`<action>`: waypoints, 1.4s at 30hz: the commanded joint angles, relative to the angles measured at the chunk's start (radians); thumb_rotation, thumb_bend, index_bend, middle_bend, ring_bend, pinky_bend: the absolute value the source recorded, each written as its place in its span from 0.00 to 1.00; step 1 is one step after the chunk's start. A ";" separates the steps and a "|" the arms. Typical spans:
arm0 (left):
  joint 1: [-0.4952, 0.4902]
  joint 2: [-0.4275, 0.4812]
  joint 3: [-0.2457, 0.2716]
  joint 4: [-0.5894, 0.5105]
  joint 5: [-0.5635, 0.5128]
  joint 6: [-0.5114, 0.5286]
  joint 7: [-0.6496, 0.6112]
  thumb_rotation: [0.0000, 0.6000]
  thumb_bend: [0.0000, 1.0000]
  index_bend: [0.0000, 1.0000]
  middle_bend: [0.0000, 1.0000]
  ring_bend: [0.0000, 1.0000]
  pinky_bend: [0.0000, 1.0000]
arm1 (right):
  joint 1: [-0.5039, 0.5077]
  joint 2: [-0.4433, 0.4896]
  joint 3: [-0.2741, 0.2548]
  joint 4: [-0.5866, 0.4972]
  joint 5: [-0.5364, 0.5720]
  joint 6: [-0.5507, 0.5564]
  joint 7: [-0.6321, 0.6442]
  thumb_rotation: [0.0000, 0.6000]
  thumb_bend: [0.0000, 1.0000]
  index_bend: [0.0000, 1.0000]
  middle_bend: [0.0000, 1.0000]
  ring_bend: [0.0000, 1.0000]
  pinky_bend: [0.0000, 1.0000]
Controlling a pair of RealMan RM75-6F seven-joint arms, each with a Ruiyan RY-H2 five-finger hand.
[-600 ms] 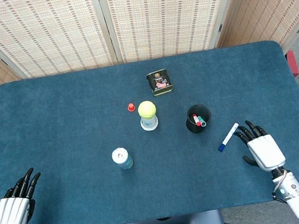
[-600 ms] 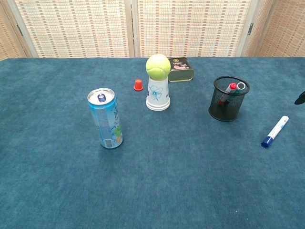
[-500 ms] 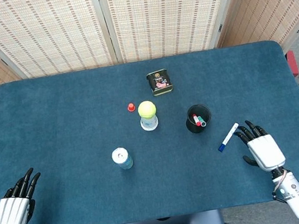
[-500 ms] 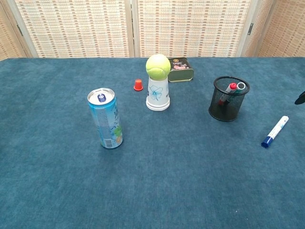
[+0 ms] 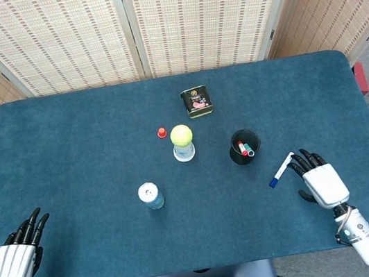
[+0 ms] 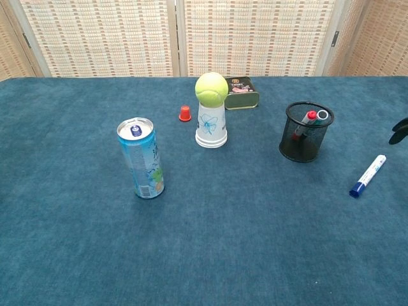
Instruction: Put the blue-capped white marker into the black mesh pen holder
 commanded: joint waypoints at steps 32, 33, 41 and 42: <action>0.003 0.000 -0.004 -0.002 -0.007 0.001 0.000 1.00 0.46 0.10 0.00 0.17 0.41 | 0.206 -0.249 -0.009 0.469 -0.031 -0.220 0.110 1.00 0.19 0.47 0.27 0.20 0.29; 0.003 0.000 -0.004 -0.002 -0.007 0.001 0.000 1.00 0.46 0.10 0.00 0.17 0.41 | 0.206 -0.252 -0.009 0.473 -0.030 -0.218 0.110 1.00 0.19 0.48 0.27 0.21 0.29; 0.004 0.000 -0.003 -0.002 -0.006 0.003 0.000 1.00 0.46 0.10 0.00 0.17 0.41 | 0.206 -0.264 -0.011 0.487 -0.023 -0.207 0.099 1.00 0.21 0.53 0.30 0.24 0.32; 0.003 0.000 -0.004 -0.002 -0.006 0.003 0.000 1.00 0.46 0.10 0.00 0.17 0.41 | 0.205 -0.265 -0.012 0.486 -0.024 -0.202 0.098 1.00 0.21 0.55 0.32 0.26 0.34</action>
